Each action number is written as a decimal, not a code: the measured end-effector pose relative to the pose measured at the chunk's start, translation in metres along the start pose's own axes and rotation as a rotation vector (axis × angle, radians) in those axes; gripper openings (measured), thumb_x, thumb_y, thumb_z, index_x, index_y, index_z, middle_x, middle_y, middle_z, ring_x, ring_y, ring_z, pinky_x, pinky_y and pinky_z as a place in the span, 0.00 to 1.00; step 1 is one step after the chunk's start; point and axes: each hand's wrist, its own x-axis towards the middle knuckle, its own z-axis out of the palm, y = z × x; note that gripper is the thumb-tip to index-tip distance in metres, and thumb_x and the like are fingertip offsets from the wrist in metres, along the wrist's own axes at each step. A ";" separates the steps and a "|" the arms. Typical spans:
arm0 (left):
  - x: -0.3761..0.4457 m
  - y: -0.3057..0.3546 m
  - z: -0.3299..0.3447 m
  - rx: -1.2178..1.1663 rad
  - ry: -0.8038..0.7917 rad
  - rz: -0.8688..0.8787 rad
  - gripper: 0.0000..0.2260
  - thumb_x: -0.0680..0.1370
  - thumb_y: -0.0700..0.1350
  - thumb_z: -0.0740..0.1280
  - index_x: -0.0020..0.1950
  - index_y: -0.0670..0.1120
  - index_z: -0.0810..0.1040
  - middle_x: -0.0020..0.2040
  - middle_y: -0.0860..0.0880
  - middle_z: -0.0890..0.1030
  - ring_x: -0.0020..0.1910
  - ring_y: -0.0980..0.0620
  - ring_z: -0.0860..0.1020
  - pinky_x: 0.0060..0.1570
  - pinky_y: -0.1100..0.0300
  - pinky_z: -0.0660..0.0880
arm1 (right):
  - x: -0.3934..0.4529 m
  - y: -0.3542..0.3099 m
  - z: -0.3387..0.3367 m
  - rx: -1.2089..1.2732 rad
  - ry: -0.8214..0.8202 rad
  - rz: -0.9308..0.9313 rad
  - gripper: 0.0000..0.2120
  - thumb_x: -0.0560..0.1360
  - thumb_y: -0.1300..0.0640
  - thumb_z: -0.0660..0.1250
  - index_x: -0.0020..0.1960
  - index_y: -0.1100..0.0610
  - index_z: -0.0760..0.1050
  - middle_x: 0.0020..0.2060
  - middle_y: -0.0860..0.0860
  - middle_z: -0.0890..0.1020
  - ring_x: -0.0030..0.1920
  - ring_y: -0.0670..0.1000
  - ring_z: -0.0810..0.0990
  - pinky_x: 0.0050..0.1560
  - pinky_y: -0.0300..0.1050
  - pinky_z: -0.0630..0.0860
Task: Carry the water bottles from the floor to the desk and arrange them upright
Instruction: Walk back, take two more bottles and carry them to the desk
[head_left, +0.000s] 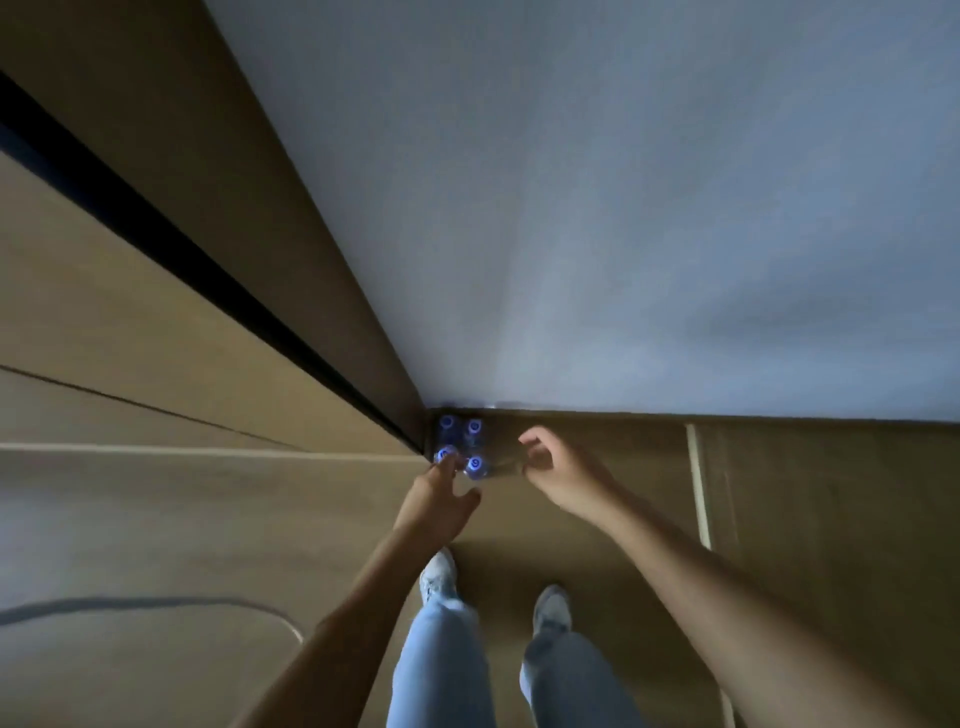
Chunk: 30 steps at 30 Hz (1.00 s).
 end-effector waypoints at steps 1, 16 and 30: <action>0.009 -0.009 0.011 -0.009 0.020 -0.029 0.19 0.74 0.43 0.72 0.63 0.41 0.75 0.58 0.40 0.80 0.56 0.42 0.79 0.54 0.55 0.74 | 0.015 0.009 0.005 -0.001 -0.028 -0.014 0.14 0.75 0.49 0.67 0.59 0.46 0.72 0.50 0.42 0.77 0.51 0.47 0.78 0.50 0.44 0.74; 0.200 -0.233 0.151 0.007 0.198 -0.132 0.21 0.73 0.44 0.73 0.64 0.41 0.74 0.59 0.40 0.79 0.55 0.40 0.78 0.52 0.55 0.73 | 0.244 0.197 0.173 0.000 -0.167 -0.078 0.11 0.73 0.51 0.68 0.49 0.39 0.68 0.43 0.39 0.74 0.42 0.42 0.76 0.50 0.49 0.77; 0.348 -0.373 0.233 0.090 0.264 0.230 0.35 0.63 0.46 0.82 0.67 0.43 0.73 0.60 0.46 0.77 0.54 0.47 0.77 0.50 0.61 0.72 | 0.388 0.309 0.287 -0.019 -0.299 -0.237 0.27 0.65 0.63 0.78 0.60 0.55 0.72 0.48 0.40 0.76 0.53 0.45 0.76 0.53 0.26 0.70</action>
